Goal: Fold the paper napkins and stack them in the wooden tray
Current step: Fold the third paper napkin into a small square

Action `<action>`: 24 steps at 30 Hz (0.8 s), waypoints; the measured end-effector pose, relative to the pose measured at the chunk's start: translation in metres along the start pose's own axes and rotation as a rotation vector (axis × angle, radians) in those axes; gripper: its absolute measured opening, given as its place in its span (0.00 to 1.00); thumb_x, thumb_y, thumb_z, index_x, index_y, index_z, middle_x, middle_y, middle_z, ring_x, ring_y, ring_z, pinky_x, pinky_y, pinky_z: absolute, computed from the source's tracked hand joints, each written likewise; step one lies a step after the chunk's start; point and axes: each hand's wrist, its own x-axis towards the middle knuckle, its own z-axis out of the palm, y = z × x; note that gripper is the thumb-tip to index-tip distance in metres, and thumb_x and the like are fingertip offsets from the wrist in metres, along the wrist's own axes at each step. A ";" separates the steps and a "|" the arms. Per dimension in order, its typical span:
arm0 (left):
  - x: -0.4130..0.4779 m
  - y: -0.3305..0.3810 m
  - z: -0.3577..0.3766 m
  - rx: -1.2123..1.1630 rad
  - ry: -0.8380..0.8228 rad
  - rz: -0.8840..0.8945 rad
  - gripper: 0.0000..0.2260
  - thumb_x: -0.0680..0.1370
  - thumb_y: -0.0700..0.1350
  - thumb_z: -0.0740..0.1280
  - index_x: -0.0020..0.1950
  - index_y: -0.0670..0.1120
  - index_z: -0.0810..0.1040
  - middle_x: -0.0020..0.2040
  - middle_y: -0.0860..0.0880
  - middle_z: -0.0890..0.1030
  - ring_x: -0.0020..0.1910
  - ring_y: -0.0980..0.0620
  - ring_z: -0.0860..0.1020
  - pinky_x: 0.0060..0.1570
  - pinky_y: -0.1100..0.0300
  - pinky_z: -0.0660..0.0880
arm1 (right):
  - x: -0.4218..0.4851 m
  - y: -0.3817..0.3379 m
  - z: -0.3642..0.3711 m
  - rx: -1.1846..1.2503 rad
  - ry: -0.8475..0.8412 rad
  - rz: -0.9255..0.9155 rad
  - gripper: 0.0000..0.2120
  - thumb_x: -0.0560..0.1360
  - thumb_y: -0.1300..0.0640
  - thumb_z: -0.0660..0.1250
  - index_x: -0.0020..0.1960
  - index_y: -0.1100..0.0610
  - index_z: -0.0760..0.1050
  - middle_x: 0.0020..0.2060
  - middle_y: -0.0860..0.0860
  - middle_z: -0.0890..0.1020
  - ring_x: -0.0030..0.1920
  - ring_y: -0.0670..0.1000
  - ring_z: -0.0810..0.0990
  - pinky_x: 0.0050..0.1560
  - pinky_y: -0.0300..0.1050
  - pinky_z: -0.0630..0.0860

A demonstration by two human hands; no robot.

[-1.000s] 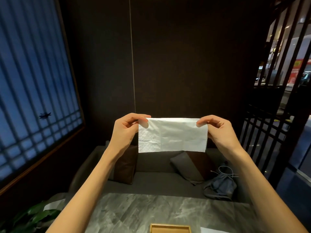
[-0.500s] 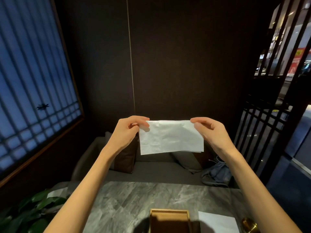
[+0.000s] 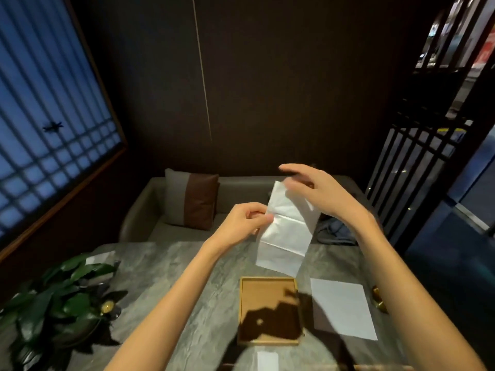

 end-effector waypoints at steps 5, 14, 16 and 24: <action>-0.005 -0.012 0.007 -0.050 0.157 -0.055 0.05 0.80 0.43 0.69 0.47 0.46 0.84 0.32 0.51 0.80 0.31 0.61 0.75 0.33 0.68 0.72 | -0.043 0.043 0.049 0.753 -0.011 0.498 0.25 0.66 0.28 0.66 0.52 0.44 0.84 0.45 0.50 0.87 0.42 0.50 0.87 0.40 0.41 0.82; -0.008 -0.025 0.005 -0.059 0.126 -0.081 0.09 0.80 0.43 0.68 0.40 0.48 0.82 0.35 0.48 0.78 0.37 0.54 0.77 0.40 0.62 0.77 | -0.048 0.049 0.065 0.773 0.074 0.386 0.13 0.75 0.52 0.70 0.56 0.37 0.81 0.53 0.42 0.86 0.51 0.47 0.86 0.43 0.41 0.83; -0.007 -0.029 0.003 -0.075 0.122 -0.086 0.07 0.80 0.43 0.68 0.43 0.46 0.82 0.37 0.47 0.79 0.37 0.53 0.78 0.41 0.63 0.78 | -0.044 0.045 0.064 0.738 0.099 0.370 0.15 0.73 0.52 0.71 0.53 0.31 0.79 0.51 0.38 0.86 0.50 0.43 0.86 0.41 0.38 0.82; -0.004 -0.031 -0.001 -0.161 0.111 -0.089 0.09 0.80 0.49 0.66 0.56 0.57 0.83 0.50 0.51 0.87 0.44 0.52 0.85 0.44 0.60 0.82 | -0.036 0.047 0.067 0.738 0.183 0.284 0.19 0.76 0.52 0.72 0.64 0.39 0.76 0.55 0.39 0.85 0.55 0.42 0.84 0.49 0.39 0.82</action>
